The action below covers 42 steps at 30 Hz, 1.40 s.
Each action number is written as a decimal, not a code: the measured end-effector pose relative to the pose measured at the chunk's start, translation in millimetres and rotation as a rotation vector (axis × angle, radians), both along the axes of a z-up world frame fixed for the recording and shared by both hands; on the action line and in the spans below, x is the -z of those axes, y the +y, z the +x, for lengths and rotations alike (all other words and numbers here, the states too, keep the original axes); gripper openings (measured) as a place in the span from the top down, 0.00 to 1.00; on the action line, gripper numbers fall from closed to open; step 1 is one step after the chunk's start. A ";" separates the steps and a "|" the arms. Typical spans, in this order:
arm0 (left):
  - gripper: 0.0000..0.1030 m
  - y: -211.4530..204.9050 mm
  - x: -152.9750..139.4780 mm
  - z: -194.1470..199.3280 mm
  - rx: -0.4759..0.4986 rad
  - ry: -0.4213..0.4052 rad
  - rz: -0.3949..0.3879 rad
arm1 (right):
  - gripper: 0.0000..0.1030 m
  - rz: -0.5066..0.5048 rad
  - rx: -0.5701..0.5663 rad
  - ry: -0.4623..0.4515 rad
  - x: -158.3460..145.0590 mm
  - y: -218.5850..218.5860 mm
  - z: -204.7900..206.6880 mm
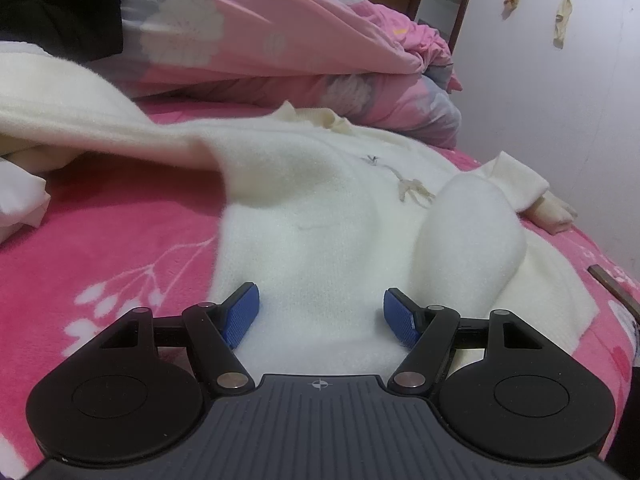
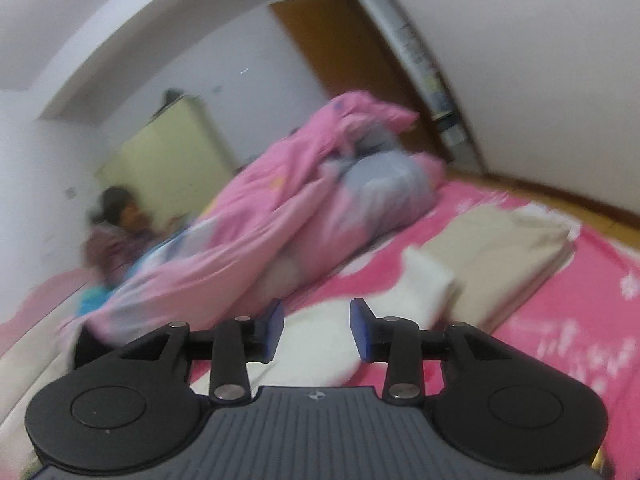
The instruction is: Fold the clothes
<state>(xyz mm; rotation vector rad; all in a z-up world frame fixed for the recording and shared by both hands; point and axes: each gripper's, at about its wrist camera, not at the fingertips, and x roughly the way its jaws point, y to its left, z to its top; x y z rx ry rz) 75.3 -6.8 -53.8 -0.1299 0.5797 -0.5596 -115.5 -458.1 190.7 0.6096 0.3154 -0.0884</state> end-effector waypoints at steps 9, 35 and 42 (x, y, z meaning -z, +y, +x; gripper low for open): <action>0.32 16.1 -25.4 -15.8 -0.048 0.000 0.053 | 0.50 0.037 -0.105 0.247 120.5 59.3 54.5; 0.33 184.1 -197.4 -44.7 -0.646 -0.174 0.653 | 0.91 0.207 -0.028 0.195 182.8 69.4 -11.9; 0.29 209.8 -217.1 -74.9 -0.732 -0.152 0.740 | 0.62 -0.099 0.101 0.180 159.9 88.4 -31.1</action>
